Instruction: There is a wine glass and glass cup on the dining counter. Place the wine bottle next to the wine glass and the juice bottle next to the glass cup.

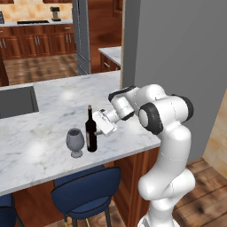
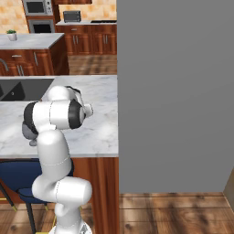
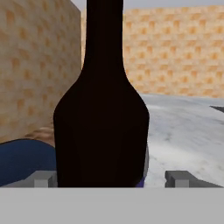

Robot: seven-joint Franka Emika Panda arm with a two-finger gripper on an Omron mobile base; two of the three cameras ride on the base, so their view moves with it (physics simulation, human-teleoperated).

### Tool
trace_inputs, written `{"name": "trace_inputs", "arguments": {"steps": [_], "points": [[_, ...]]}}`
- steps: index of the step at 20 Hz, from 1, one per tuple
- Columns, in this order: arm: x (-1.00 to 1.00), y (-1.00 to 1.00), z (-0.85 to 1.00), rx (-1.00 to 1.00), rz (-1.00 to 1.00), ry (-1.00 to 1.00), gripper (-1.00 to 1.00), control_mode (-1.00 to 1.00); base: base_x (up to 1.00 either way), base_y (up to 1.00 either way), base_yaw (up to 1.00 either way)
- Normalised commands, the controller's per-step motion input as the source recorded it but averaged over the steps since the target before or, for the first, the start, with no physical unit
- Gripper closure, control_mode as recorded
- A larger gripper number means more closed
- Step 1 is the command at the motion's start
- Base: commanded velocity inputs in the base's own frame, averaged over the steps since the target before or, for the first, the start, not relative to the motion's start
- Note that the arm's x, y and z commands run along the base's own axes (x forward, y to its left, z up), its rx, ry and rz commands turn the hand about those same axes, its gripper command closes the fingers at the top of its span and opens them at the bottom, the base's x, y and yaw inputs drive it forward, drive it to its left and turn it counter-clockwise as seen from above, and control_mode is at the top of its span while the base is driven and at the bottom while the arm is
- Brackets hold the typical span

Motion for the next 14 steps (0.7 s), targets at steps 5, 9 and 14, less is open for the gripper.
{"name": "trace_inputs", "arguments": {"steps": [5, 9, 14], "points": [[0.0, -0.02, 0.0, 0.0, 0.0, -0.04, -1.0, -1.0, 0.0, 0.0, 0.0], [0.06, -0.1, 0.0, 0.0, 0.0, -0.01, -1.0, -1.0, 0.0, 0.0, 0.0], [0.07, -0.19, -0.04, 0.0, 0.0, 0.0, -1.0, -1.0, 0.0, 0.0, 0.0]]}}
